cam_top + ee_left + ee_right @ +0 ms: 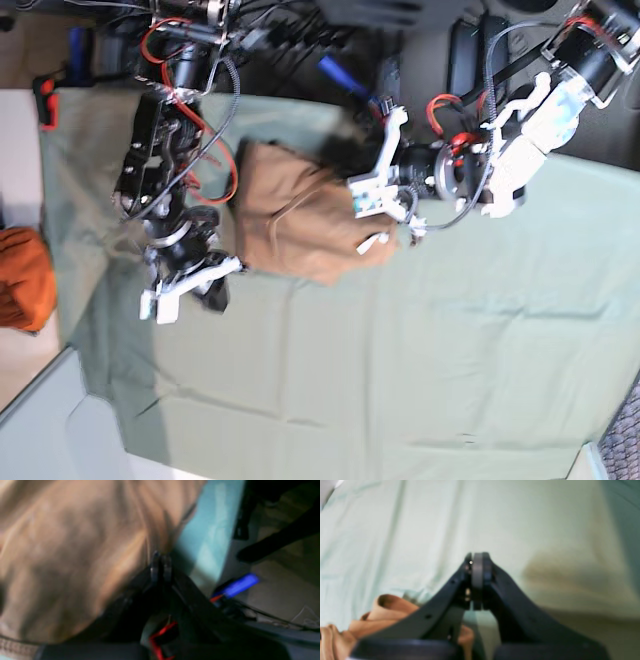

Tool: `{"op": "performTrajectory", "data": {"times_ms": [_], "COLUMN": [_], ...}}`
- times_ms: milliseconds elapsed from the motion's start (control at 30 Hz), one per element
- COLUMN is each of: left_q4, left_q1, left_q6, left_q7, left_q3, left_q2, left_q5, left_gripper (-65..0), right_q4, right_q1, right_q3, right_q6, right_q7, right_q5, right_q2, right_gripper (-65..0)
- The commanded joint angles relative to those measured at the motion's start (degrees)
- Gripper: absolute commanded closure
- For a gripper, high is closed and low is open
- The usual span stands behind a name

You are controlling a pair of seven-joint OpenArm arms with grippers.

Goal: Fold the T-shirt properly
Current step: 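Pinch the folded bundle's sides with both grippers and tuck them under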

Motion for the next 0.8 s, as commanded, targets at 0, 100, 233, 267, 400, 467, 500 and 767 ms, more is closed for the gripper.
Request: {"op": "performTrajectory", "data": {"times_ms": [0, 100, 233, 267, 400, 467, 500, 767], "left_q4": [0.3, -2.2, -5.8, -6.6, -9.0, -9.8, -10.1, -13.9], "left_q1": [-0.5, -0.5, -0.5, -0.8, -2.7, -4.0, -4.8, -12.7], "left_q6": [0.5, 0.5, 0.7, 0.8, 2.2, 2.2, 2.2, 5.4], "left_q7": [-1.3, -3.2, -4.9, -5.4, -6.6, -7.5, -8.0, -9.9], "left_q3": [-0.1, -0.2, -0.2, -0.2, -0.2, -0.2, -0.2, -0.2], "left_q2": [0.0, -0.2, -1.4, -2.1, -5.2, -6.8, -7.7, -7.8], "left_q5": [-0.2, 3.1, 4.6, 4.9, 7.2, 7.2, 7.2, 7.2], "left_gripper": [0.0, 0.0, 0.0, 0.0, 0.0, 0.0, 0.0, 0.0], "right_q4": [0.5, 0.3, 0.3, 0.3, 0.5, 1.1, 1.5, 10.9], "right_q1": [1.2, 1.2, 1.0, 0.8, -0.7, -2.4, -3.3, -13.8], "right_q3": [-2.0, -8.7, -14.6, -15.1, -15.3, -15.3, -15.3, -15.2], "right_q6": [6.4, 6.4, 6.4, 6.4, 6.4, 6.4, 6.4, 6.4], "right_q7": [1.1, 0.5, -1.6, -2.1, -3.7, -3.7, -3.9, -5.4], "right_q5": [0.6, -1.4, -1.9, -1.8, -1.3, 0.2, 1.2, 5.3], "right_q2": [1.6, 4.7, 7.6, 8.2, 9.9, 11.1, 11.7, 12.7], "right_gripper": [0.0, 0.0, 0.0, 0.0, 0.0, 0.0, 0.0, 0.0]}}
